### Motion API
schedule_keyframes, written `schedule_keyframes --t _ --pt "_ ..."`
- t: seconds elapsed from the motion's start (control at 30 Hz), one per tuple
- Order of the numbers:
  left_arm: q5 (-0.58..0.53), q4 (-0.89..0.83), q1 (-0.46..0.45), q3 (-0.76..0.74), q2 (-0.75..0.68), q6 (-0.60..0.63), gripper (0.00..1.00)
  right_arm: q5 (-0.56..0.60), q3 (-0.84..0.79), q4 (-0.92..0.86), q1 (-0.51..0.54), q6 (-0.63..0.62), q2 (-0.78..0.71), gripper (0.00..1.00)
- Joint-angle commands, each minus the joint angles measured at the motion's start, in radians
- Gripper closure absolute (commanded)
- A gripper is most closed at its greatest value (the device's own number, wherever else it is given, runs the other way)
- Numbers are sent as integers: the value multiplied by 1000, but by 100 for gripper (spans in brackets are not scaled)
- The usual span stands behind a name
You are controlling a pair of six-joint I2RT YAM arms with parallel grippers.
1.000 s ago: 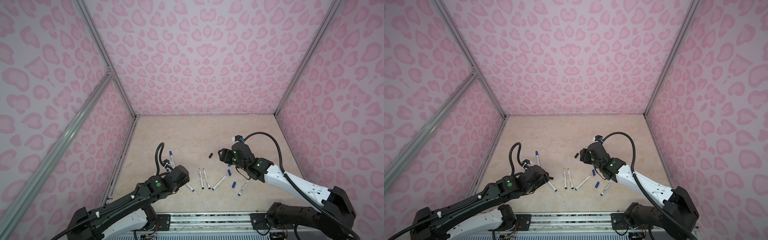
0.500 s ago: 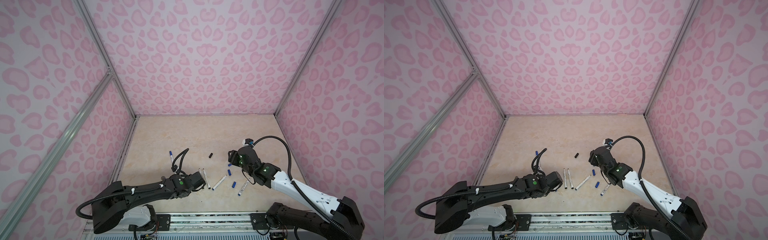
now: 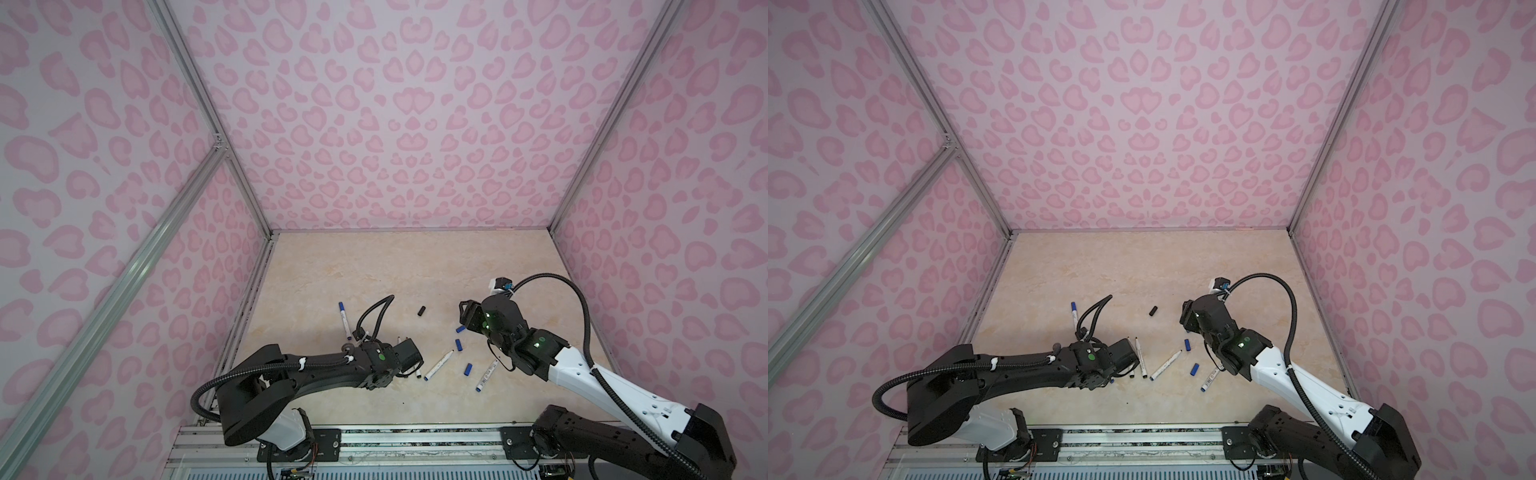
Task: Insert the pens into the pen caps
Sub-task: 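Move the left gripper over an uncapped white marker near a black cap, then lift the white marker with the left gripper while the right reaches a blue cap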
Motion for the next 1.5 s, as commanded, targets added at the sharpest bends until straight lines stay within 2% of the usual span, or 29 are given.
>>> schedule_keyframes --t 0.0,0.23,0.5,0.97,1.13,1.47 --pt "-48 -65 4 5 16 -34 47 22 -11 -20 1 0 -13 31" --pt "-25 -62 14 32 81 -18 50 24 -12 -20 1 -4 -19 31" --pt "-22 -68 24 39 96 -8 61 38 -14 -22 0 -6 -27 31" --pt "16 -84 29 55 154 -9 63 44 -18 -28 0 -8 -44 31" --pt "32 -77 29 55 164 -5 75 46 -21 -35 0 -2 -54 31" --pt "28 -69 27 60 93 43 89 70 -26 -55 -2 -7 -80 30"
